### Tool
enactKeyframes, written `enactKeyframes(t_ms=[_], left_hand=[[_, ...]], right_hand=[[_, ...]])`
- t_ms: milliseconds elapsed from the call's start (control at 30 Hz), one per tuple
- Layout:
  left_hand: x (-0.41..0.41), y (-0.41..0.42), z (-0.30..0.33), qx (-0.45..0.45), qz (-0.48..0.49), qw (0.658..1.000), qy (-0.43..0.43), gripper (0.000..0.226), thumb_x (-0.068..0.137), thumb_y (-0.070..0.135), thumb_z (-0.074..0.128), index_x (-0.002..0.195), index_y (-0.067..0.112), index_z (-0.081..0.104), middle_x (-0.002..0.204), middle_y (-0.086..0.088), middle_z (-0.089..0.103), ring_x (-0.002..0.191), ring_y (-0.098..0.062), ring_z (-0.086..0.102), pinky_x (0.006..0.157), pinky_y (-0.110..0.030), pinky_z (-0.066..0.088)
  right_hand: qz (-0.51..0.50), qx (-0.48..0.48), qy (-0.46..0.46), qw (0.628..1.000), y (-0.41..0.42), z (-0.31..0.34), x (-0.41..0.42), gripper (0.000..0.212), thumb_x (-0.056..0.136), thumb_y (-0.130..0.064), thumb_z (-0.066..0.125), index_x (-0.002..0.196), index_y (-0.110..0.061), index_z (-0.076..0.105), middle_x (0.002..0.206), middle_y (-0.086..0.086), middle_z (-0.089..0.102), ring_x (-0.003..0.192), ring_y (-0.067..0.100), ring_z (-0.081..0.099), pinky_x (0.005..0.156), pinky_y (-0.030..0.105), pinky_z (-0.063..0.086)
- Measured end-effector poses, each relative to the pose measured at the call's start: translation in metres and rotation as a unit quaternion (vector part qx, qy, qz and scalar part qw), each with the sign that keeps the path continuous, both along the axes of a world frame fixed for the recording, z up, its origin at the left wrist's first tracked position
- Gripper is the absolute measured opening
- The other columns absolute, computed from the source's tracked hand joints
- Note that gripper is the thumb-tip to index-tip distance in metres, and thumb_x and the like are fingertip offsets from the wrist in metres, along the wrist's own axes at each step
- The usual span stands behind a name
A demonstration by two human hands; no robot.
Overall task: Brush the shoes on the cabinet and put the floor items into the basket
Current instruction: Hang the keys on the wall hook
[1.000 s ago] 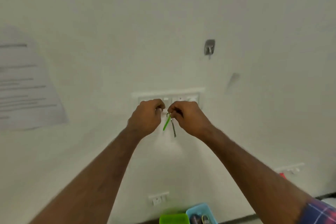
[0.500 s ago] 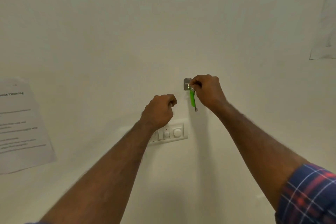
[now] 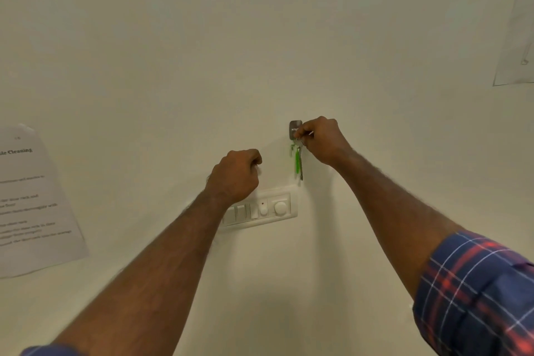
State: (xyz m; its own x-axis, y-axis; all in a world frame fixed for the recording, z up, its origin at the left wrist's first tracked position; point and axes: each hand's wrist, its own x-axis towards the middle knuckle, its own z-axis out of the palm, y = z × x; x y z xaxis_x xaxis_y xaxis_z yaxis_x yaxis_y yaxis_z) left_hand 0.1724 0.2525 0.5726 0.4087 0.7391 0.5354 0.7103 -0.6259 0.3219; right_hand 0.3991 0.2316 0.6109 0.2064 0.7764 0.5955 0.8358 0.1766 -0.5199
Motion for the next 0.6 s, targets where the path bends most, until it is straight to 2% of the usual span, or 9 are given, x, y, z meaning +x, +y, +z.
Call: enactKeyframes(t_ms=[100, 167, 267, 367, 433, 500, 600], left_hand=[[-0.003, -0.002, -0.003, -0.004, -0.001, 1.0, -0.002, 0.021, 0.098, 0.014, 0.052, 0.11, 0.019, 0.069, 0.109, -0.001, 0.073, 0.095, -0.024, 0.066, 0.086, -0.044, 0.056], [-0.006, -0.004, -0.008, -0.007, 0.003, 1.0, 0.004, 0.022, 0.098, 0.015, 0.052, 0.11, 0.02, 0.069, 0.109, -0.001, 0.073, 0.093, -0.024, 0.066, 0.084, -0.043, 0.056], [-0.014, -0.007, -0.019, -0.015, 0.002, 1.0, 0.0, 0.021, 0.096, 0.017, 0.053, 0.109, 0.021, 0.07, 0.108, 0.0, 0.073, 0.089, -0.024, 0.067, 0.081, -0.043, 0.057], [-0.022, -0.014, -0.03, -0.016, -0.006, 1.0, -0.007, 0.019, 0.094, 0.018, 0.056, 0.106, 0.02, 0.07, 0.105, 0.0, 0.073, 0.083, -0.024, 0.067, 0.079, -0.043, 0.058], [-0.032, -0.02, -0.044, -0.02, -0.005, 1.0, -0.014, 0.017, 0.093, 0.018, 0.057, 0.103, 0.018, 0.07, 0.101, 0.0, 0.074, 0.081, -0.023, 0.066, 0.078, -0.044, 0.058], [-0.044, -0.029, -0.062, -0.032, 0.004, 0.999, -0.025, 0.016, 0.091, 0.018, 0.056, 0.099, 0.018, 0.071, 0.095, 0.001, 0.074, 0.079, -0.023, 0.066, 0.076, -0.044, 0.058], [-0.068, -0.044, -0.099, -0.065, 0.026, 0.997, -0.042, 0.016, 0.091, 0.018, 0.056, 0.093, 0.017, 0.072, 0.09, 0.002, 0.073, 0.081, -0.021, 0.067, 0.075, -0.044, 0.059]], right_hand=[[-0.002, 0.011, 0.006, 1.0, 0.0, -0.006, -0.001, 0.025, 0.093, 0.004, 0.059, 0.105, -0.009, 0.077, 0.108, 0.01, 0.072, 0.089, 0.016, 0.064, 0.085, 0.023, 0.051], [-0.003, 0.012, 0.011, 1.0, 0.0, -0.012, -0.003, 0.025, 0.093, 0.003, 0.059, 0.108, -0.009, 0.075, 0.108, 0.011, 0.071, 0.094, 0.022, 0.067, 0.089, 0.032, 0.056], [-0.016, 0.04, 0.024, 0.999, -0.001, -0.024, -0.005, 0.034, 0.088, 0.006, 0.059, 0.113, -0.014, 0.07, 0.109, 0.007, 0.068, 0.097, 0.023, 0.067, 0.087, 0.038, 0.057], [-0.046, 0.117, 0.043, 0.991, -0.012, -0.038, -0.013, 0.039, 0.087, 0.006, 0.056, 0.116, -0.018, 0.065, 0.114, 0.004, 0.061, 0.098, 0.019, 0.062, 0.084, 0.036, 0.057], [-0.038, 0.155, 0.052, 0.986, -0.02, -0.059, -0.028, 0.036, 0.085, 0.006, 0.055, 0.111, -0.018, 0.065, 0.114, 0.002, 0.057, 0.092, 0.013, 0.06, 0.079, 0.028, 0.055], [-0.019, 0.159, 0.059, 0.985, -0.029, -0.087, -0.046, 0.033, 0.085, 0.005, 0.054, 0.108, -0.016, 0.065, 0.113, 0.001, 0.056, 0.086, 0.009, 0.057, 0.076, 0.021, 0.051], [0.038, 0.122, 0.039, 0.991, -0.039, -0.142, -0.082, 0.026, 0.085, 0.003, 0.056, 0.104, -0.014, 0.064, 0.108, 0.001, 0.056, 0.078, 0.012, 0.057, 0.075, 0.025, 0.052]])
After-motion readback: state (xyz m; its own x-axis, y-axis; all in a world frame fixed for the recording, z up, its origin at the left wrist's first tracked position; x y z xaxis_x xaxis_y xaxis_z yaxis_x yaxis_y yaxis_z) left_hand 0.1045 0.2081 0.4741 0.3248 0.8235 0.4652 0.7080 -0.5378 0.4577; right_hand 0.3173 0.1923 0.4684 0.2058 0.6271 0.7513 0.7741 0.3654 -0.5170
